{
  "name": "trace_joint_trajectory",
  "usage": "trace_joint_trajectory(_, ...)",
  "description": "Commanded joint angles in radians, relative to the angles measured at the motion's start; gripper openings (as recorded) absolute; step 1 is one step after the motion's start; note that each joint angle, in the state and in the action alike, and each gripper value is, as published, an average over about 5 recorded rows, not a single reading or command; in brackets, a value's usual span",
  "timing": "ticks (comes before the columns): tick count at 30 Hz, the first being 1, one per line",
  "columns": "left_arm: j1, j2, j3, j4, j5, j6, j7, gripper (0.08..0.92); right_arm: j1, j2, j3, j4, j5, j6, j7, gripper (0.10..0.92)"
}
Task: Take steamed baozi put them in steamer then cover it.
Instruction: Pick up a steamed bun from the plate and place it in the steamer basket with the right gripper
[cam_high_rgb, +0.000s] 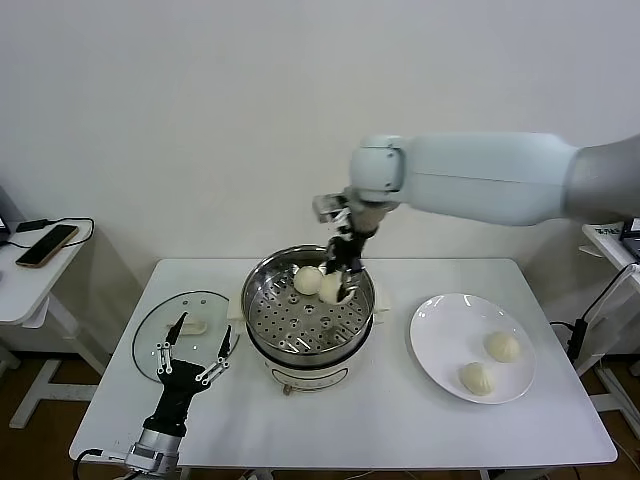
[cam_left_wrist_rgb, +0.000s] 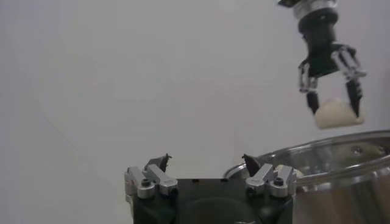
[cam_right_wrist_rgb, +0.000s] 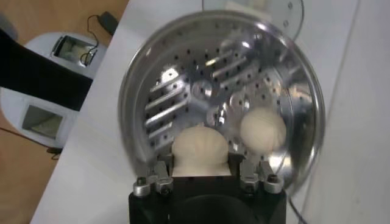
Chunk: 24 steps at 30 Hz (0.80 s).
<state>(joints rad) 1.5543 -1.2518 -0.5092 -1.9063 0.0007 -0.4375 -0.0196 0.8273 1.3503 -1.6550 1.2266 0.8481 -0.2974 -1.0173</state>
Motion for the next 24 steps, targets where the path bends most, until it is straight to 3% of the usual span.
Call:
trace_joint_trajectory(1,-0.001,0.0,0.002,0.003,-0.001,-0.001,-0.001,0.823,-0.098,0.215,-0.012,-0.158,0.054,-0.011,0.064,0.619)
trace_joint_trajectory(15,-0.003,0.002,-0.002,0.009,-0.001,-0.005,-0.002,0.823,-0.194,0.268,-0.006,-0.269,0.008,-0.004,0.071,0.622)
trace_joint_trajectory(24,-0.005,-0.001,-0.004,0.013,-0.001,-0.004,-0.004,0.823,-0.205,0.257,0.009,-0.267,-0.016,0.0,0.063,0.675)
